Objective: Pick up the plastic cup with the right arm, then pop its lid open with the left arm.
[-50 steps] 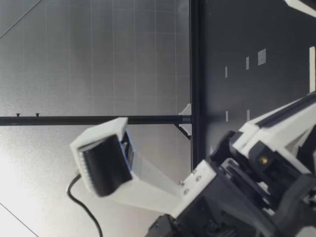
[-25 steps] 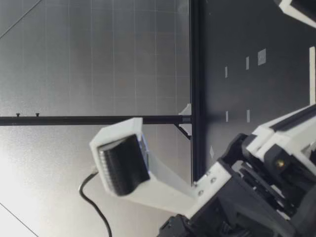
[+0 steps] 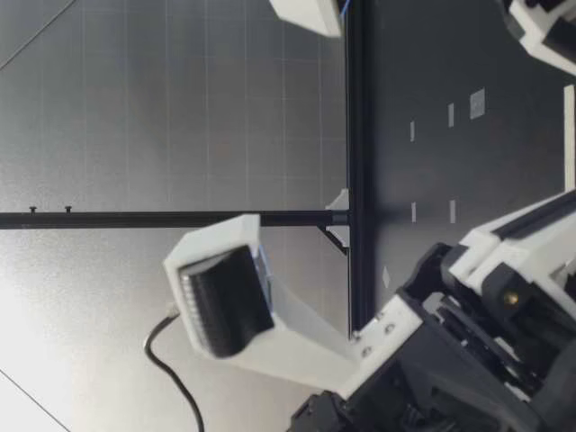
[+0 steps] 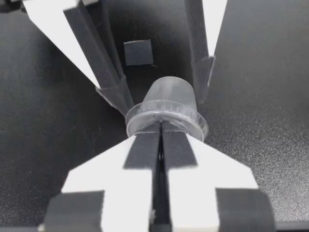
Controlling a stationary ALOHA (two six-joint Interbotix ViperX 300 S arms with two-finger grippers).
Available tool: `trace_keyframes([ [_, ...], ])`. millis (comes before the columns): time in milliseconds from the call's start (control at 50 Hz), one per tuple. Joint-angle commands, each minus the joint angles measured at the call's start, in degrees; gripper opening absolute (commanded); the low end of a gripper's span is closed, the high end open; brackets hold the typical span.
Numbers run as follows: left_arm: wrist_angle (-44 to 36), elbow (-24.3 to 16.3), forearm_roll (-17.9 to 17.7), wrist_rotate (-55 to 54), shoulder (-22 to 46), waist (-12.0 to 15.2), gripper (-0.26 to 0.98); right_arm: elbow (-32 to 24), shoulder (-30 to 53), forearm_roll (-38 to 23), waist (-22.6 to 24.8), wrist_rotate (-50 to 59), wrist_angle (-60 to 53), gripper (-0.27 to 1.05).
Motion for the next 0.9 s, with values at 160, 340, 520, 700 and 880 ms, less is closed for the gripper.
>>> trace_keyframes([
  [160,-0.4,-0.4,0.1,0.3,-1.2,-0.2,-0.04,-1.9,-1.1,0.1,-0.9,0.4,1.8,0.60],
  [340,-0.4,-0.4,0.1,1.2,-1.4,-0.2,-0.04,-1.9,-1.2,0.1,-0.9,0.5,3.0,0.44],
  [520,-0.3,-0.4,0.1,1.3,-1.7,-0.2,-0.04,-1.9,-1.4,0.1,-0.9,0.6,3.6,0.37],
  [700,-0.4,-0.1,0.1,1.0,-3.0,-0.2,-0.04,-2.0,-1.7,0.1,-0.9,0.4,3.3,0.34],
  [880,-11.9,7.1,-1.7,-0.9,-12.8,0.6,-0.04,2.6,-7.0,0.1,-0.9,-0.2,-2.5,0.34],
])
